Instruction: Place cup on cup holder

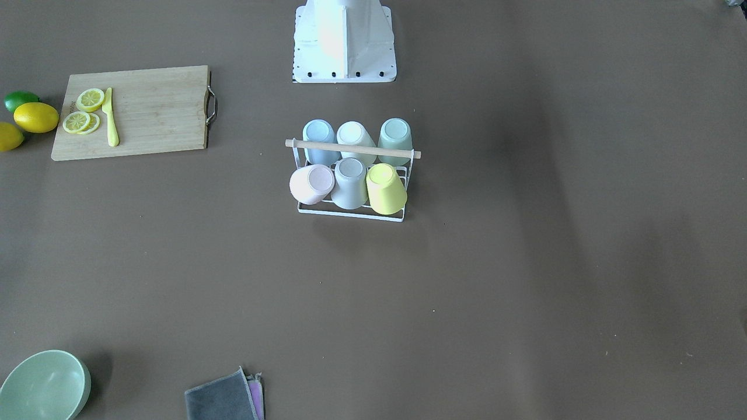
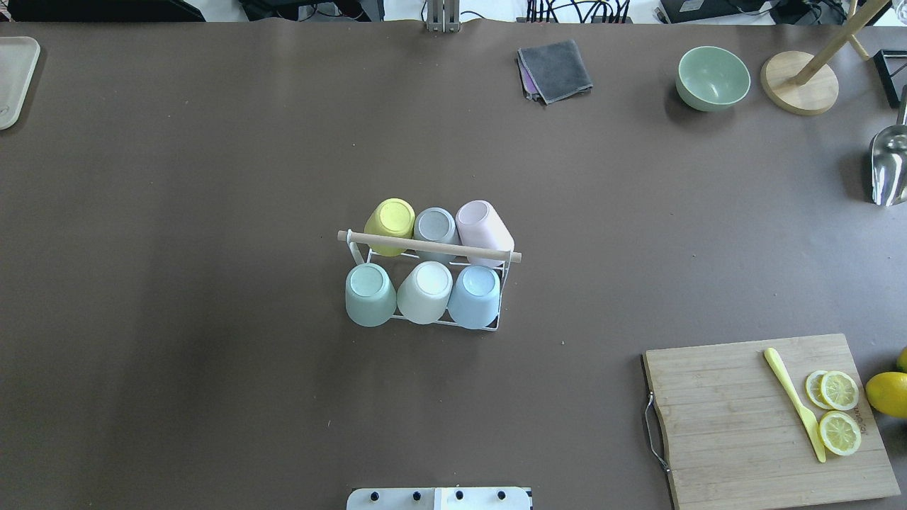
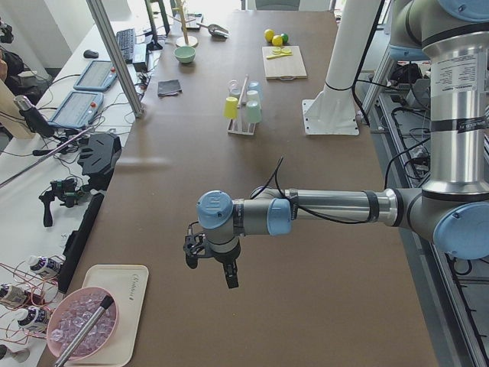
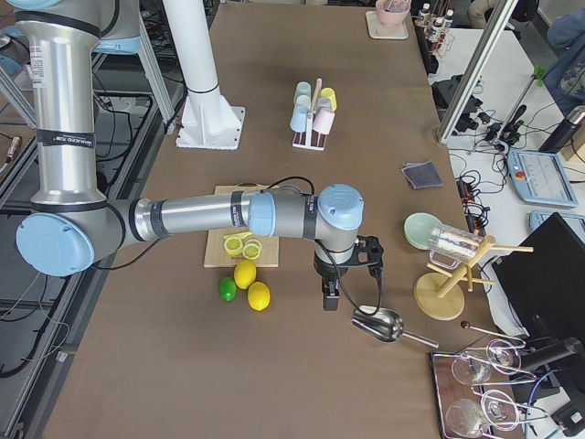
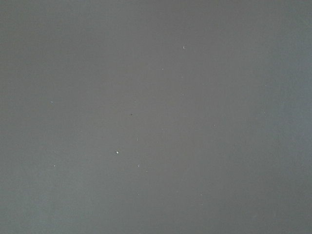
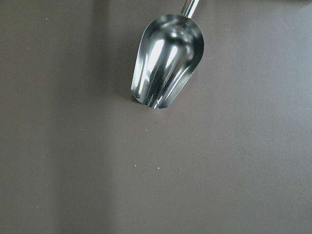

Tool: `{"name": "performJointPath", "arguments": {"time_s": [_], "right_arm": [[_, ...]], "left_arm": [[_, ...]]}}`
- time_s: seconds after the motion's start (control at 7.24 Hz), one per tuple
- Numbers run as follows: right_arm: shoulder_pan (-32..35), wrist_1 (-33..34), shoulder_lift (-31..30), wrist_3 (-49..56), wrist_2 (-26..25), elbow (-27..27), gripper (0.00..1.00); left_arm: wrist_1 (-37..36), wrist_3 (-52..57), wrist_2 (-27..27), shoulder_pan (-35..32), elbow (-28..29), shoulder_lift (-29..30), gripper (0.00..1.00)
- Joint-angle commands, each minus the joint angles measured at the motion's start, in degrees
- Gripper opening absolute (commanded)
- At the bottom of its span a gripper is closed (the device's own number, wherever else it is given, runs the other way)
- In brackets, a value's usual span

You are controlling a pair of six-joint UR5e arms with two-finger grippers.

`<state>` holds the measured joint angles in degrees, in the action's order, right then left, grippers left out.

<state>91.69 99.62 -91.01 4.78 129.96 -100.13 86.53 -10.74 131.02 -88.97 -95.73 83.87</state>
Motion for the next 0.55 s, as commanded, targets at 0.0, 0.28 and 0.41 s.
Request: {"name": "performJointPath", "arguments": {"time_s": [0.0, 0.28, 0.41], "right_arm": [[0.0, 0.0, 0.0, 0.0, -0.1, 0.2, 1.0], [0.0, 0.1, 0.0, 0.0, -0.1, 0.3, 1.0], [0.0, 0.0, 0.0, 0.0, -0.1, 0.7, 1.0]], "left_arm": [[0.1, 0.0, 0.0, 0.0, 0.5, 0.1, 0.98], [0.1, -0.3, 0.0, 0.0, -0.1, 0.1, 0.98], [0.1, 0.0, 0.0, 0.0, -0.1, 0.2, 0.98]]}}
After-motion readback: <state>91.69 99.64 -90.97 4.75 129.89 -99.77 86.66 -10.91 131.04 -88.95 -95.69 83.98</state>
